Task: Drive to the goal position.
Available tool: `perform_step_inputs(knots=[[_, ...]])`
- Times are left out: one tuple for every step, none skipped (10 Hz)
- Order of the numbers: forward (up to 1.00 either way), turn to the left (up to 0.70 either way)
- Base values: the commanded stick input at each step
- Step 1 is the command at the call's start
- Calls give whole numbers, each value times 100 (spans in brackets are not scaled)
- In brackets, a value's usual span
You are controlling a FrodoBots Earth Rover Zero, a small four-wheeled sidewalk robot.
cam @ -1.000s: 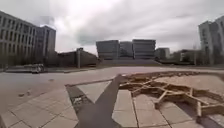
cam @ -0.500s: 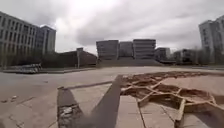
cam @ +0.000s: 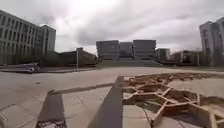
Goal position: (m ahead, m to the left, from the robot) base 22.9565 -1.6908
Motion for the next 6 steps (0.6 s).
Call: perform_step_inputs(knots=[[98,1],[97,1],[100,2],[100,0],[100,0],[100,0]])
